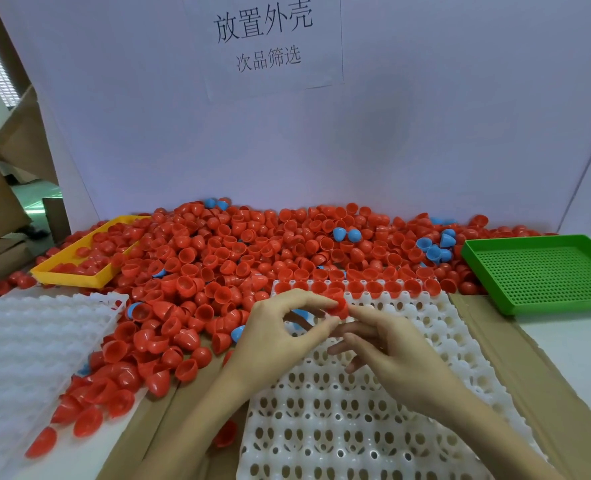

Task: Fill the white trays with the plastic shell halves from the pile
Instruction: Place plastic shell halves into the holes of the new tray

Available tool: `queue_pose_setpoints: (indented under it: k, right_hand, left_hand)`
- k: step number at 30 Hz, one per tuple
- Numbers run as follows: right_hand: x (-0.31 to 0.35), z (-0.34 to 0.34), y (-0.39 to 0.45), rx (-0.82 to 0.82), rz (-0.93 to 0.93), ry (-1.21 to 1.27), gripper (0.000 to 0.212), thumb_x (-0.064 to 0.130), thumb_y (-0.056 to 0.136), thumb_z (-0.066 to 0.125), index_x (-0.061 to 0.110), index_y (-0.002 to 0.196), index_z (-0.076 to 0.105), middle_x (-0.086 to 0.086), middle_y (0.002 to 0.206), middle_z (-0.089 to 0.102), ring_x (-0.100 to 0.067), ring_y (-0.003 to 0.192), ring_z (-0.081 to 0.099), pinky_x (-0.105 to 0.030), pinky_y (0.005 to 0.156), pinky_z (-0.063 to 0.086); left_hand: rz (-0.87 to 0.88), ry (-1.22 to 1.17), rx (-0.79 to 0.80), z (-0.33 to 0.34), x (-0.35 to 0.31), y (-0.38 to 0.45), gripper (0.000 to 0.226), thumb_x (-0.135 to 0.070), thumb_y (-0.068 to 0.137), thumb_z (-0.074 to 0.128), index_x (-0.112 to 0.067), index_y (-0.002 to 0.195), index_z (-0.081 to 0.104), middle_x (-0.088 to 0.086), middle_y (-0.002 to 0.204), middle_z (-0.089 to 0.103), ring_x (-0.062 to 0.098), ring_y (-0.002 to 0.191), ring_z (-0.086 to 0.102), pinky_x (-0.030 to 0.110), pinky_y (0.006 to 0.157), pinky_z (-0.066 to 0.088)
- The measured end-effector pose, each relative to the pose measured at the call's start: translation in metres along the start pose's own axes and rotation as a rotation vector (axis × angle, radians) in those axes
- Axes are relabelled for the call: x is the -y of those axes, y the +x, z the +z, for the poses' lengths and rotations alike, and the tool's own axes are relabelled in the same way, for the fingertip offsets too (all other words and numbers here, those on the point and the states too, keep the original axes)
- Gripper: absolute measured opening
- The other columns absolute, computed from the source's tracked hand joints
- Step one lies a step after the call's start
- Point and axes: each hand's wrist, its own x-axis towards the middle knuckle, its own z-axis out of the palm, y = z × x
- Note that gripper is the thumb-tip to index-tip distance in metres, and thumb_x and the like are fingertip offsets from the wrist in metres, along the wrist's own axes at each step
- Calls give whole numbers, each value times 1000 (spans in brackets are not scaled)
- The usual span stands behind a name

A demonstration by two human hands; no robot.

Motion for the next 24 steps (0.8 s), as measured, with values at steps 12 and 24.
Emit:
queue_pose_setpoints:
  k: [12, 24]
  right_hand:
    - [-5, 3, 1, -91, 126, 44, 42, -1, 106, 51, 21, 140, 58, 4, 108, 77, -11, 98, 74, -29, 76, 62]
    - [-9, 2, 3, -82, 133, 67, 35, 0, 106, 51, 22, 131, 64, 3, 108, 77, -12, 99, 75, -29, 75, 62]
  left_hand:
    - [186, 595, 19, 3, 27, 3, 22, -34, 102, 64, -19, 112, 76, -7, 117, 62, 9, 110, 56, 28, 100, 48]
    - [5, 534, -10, -18, 43, 17, 45, -55, 104, 43, -30, 134, 66, -18, 138, 59, -9, 130, 44, 22, 114, 26]
